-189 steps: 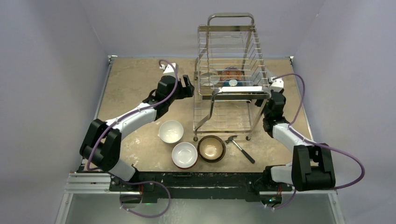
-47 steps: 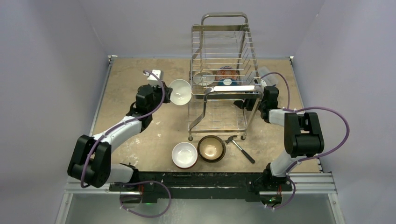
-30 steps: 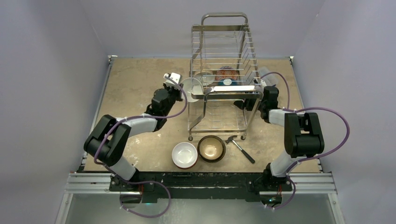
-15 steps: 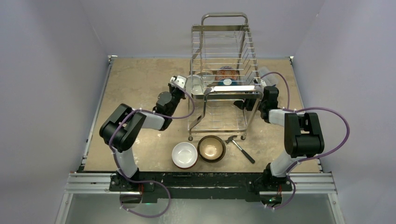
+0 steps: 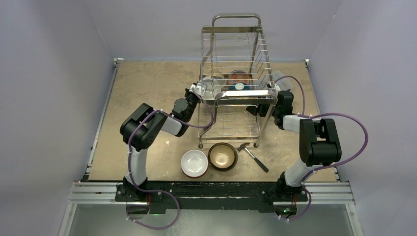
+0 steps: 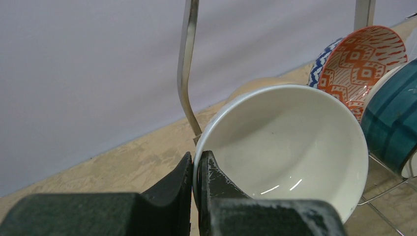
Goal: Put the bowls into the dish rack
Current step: Place the bowl in the dish rack.
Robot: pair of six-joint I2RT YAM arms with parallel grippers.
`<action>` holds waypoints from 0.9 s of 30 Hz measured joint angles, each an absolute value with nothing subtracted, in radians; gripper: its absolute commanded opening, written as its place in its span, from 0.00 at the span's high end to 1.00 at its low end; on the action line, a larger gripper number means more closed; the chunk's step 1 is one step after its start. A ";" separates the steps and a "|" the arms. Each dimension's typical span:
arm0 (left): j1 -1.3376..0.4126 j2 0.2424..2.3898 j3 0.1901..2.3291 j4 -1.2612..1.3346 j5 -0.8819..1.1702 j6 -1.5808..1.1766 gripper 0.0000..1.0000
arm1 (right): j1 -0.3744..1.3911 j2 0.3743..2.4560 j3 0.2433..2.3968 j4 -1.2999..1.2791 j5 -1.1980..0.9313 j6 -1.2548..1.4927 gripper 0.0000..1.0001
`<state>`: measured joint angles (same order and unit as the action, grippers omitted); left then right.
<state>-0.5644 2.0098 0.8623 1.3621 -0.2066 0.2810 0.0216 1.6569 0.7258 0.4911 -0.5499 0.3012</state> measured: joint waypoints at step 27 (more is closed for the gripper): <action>-0.611 2.121 0.977 1.356 -0.275 0.547 1.00 | 0.022 1.657 0.726 0.491 -0.552 0.294 0.46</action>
